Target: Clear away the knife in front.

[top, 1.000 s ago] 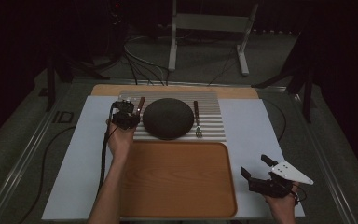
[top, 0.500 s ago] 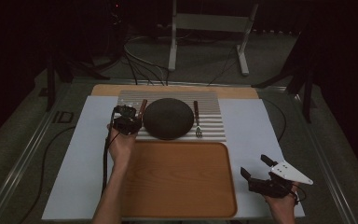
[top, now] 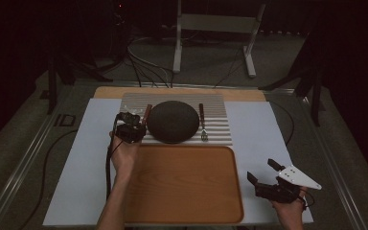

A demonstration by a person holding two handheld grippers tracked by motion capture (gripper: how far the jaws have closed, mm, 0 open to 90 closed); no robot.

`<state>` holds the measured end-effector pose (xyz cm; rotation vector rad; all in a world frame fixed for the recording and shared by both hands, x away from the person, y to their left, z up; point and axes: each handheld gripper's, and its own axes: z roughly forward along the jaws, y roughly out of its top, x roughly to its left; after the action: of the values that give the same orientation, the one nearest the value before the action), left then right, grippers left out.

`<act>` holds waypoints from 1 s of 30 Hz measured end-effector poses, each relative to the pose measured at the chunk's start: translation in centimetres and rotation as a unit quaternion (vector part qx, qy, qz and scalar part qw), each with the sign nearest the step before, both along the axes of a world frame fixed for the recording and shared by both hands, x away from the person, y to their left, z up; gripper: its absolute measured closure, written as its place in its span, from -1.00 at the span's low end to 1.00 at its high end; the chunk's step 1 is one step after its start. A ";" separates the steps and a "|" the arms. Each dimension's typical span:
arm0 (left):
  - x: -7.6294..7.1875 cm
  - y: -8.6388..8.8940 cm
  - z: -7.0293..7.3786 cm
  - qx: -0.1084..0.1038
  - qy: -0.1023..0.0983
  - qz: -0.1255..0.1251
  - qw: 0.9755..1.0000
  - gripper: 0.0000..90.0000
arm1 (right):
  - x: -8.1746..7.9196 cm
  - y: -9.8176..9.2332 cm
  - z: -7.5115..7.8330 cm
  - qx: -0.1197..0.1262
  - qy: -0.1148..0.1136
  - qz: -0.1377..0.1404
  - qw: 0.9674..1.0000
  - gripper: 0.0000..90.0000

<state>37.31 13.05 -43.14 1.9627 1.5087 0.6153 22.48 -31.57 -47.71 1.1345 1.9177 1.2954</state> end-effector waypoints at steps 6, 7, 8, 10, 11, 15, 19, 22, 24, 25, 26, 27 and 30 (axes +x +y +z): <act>-0.6 -0.4 -0.3 0.007 0.000 -0.005 1.000 0.73 | 0.0 0.0 0.0 -0.001 0.004 -0.001 1.000 -0.83; -0.7 -0.5 -0.3 0.007 -0.001 -0.005 1.000 0.73 | 0.0 0.0 0.0 -0.002 0.004 -0.001 1.000 -0.83; -0.8 -0.5 -0.3 0.006 0.000 -0.006 1.000 0.73 | 0.0 0.0 0.0 -0.001 0.004 -0.001 1.000 -0.83; -1.0 -0.6 -0.4 0.007 -0.002 -0.006 1.000 0.73 | 0.0 0.0 0.0 -0.001 0.004 -0.002 1.000 -0.83; -1.1 -0.6 -0.4 0.007 -0.002 -0.006 1.000 0.73 | 0.0 0.0 0.0 -0.001 0.003 -0.001 1.000 -0.83; -1.6 -0.8 -0.5 0.005 -0.003 -0.008 1.000 0.74 | 0.0 0.0 0.0 -0.001 0.004 -0.001 1.000 -0.83; -1.9 -1.0 -0.5 0.008 -0.004 -0.010 1.000 0.73 | 0.1 0.0 0.0 -0.001 0.003 -0.001 1.000 -0.83; -2.4 -1.1 -0.6 0.008 -0.007 -0.011 1.000 0.73 | 0.1 0.0 0.0 -0.001 0.003 -0.001 1.000 -0.83; -2.6 -1.2 -0.6 0.009 -0.008 -0.012 1.000 0.73 | 0.0 0.0 0.0 -0.001 0.003 -0.001 1.000 -0.83; -2.8 -1.2 -0.7 0.008 -0.008 -0.012 1.000 0.73 | 0.0 0.0 0.0 -0.001 0.003 -0.001 1.000 -0.83; -2.9 -1.2 -0.7 0.009 -0.008 -0.012 1.000 0.73 | 0.0 0.0 0.0 -0.001 0.003 -0.001 1.000 -0.83; -3.0 -1.2 -0.8 0.008 -0.009 -0.011 1.000 0.73 | 0.0 0.0 0.0 -0.001 0.003 -0.001 1.000 -0.83; -3.4 -1.2 -0.9 0.009 -0.009 -0.012 1.000 0.73 | 0.0 0.0 0.0 -0.001 0.003 -0.001 1.000 -0.83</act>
<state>33.95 11.84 -44.05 1.9798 1.4716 0.6363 22.52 -31.55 -47.74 1.1400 1.9210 1.2902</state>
